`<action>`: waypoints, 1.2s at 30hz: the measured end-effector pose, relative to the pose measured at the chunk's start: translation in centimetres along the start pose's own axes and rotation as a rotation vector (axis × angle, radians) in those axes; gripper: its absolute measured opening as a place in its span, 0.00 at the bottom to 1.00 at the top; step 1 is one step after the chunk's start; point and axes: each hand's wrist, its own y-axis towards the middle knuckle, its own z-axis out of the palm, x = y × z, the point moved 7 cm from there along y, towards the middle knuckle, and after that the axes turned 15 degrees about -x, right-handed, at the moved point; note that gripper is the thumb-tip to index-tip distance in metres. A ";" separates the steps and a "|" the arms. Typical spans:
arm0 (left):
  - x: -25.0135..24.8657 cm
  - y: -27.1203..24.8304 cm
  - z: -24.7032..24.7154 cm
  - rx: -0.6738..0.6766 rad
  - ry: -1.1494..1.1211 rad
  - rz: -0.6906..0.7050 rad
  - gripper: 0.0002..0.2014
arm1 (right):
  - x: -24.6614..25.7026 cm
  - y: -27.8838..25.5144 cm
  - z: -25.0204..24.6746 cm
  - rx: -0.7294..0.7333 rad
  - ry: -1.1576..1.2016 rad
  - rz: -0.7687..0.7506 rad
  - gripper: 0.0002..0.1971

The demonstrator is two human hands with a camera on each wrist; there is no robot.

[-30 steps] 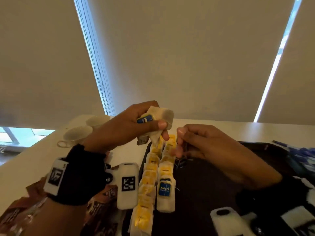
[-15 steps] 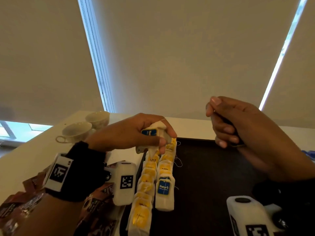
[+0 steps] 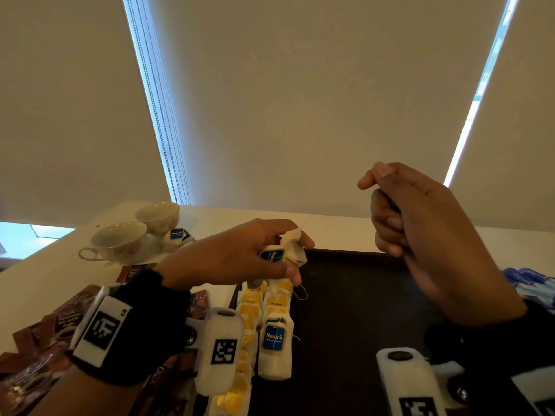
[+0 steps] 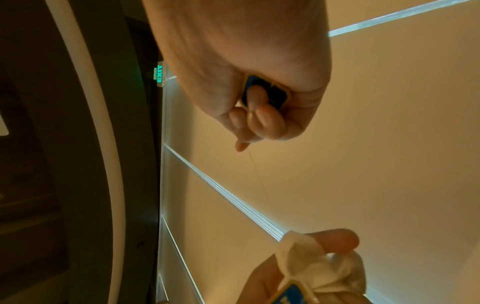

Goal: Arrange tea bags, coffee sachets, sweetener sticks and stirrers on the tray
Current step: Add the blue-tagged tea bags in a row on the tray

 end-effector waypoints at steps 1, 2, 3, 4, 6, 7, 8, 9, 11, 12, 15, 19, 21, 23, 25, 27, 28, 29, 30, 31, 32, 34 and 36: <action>0.2 0.0 0.1 0.015 0.015 -0.004 0.20 | 0.1 0.0 0.0 0.003 0.008 -0.004 0.13; 0.5 0.0 0.2 0.033 0.021 -0.009 0.21 | 0.2 0.0 -0.1 0.009 0.015 -0.013 0.13; 0.8 0.0 0.3 0.050 0.024 -0.012 0.21 | 0.4 -0.1 -0.1 0.014 0.021 -0.026 0.13; 1.0 0.0 0.3 0.061 0.028 -0.016 0.20 | 0.6 -0.1 -0.2 0.019 0.024 -0.039 0.13; 1.3 0.1 0.2 0.050 0.023 -0.042 0.19 | 1.0 -0.2 -0.3 0.035 0.027 -0.063 0.13; 1.5 0.2 0.1 0.026 0.012 -0.054 0.18 | 1.2 -0.3 -0.3 0.051 0.030 -0.067 0.13; 1.5 0.4 -0.1 -0.010 0.002 -0.054 0.16 | 1.2 -0.4 -0.1 0.076 0.033 -0.067 0.13; 1.4 0.6 -0.3 -0.050 -0.006 -0.039 0.14 | 1.3 -0.6 0.1 0.108 0.033 -0.064 0.13; 0.7 0.8 -0.5 -0.116 -0.025 0.017 0.11 | 1.3 -0.9 0.5 0.175 0.028 -0.051 0.15; 0.3 0.8 -0.5 -0.141 -0.042 0.040 0.11 | 1.4 -1.0 0.9 0.208 0.033 -0.039 0.15; -1.2 0.6 0.4 -0.141 -0.118 0.087 0.17 | 1.4 -1.5 1.2 0.288 0.073 0.007 0.14; -2.8 0.2 2.5 -0.033 -0.148 0.134 0.21 | 1.4 -1.8 1.6 0.367 0.118 0.035 0.15; -2.6 0.4 3.0 -0.033 -0.054 0.169 0.18 | 1.4 -1.9 1.7 0.392 0.130 0.044 0.15; -2.1 0.6 2.8 -0.069 0.015 0.191 0.12 | 1.3 -1.8 1.7 0.386 0.131 0.048 0.15; -1.2 0.8 2.1 -0.102 0.006 0.148 0.12 | 1.2 -1.4 1.4 0.345 0.142 0.055 0.15; -0.7 0.9 1.4 -0.130 0.005 0.130 0.13 | 1.1 -0.9 0.8 0.281 0.151 0.058 0.15; -0.5 0.8 1.0 -0.136 0.002 0.123 0.13 | 1.0 -0.6 0.4 0.241 0.140 0.056 0.15; -0.4 0.7 0.7 -0.141 -0.007 0.110 0.13 | 1.0 -0.3 0.0 0.196 0.117 0.053 0.15; -0.3 0.6 0.3 -0.149 -0.030 0.098 0.13 | 0.9 0.0 -0.5 0.144 0.081 0.050 0.15; -0.5 0.4 -0.2 -0.159 -0.055 0.093 0.12 | 0.8 0.4 -1.0 0.090 0.036 0.050 0.15; -0.6 0.3 -0.6 -0.171 -0.079 0.092 0.12 | 0.7 0.7 -1.5 0.041 -0.012 0.055 0.15; -0.8 0.1 -1.5 -0.203 -0.135 0.077 0.13 | 0.3 1.3 -2.1 -0.017 -0.099 0.077 0.16; -1.2 -0.2 -2.3 -0.232 -0.230 0.091 0.14 | -0.2 1.6 -2.0 -0.017 -0.195 0.119 0.16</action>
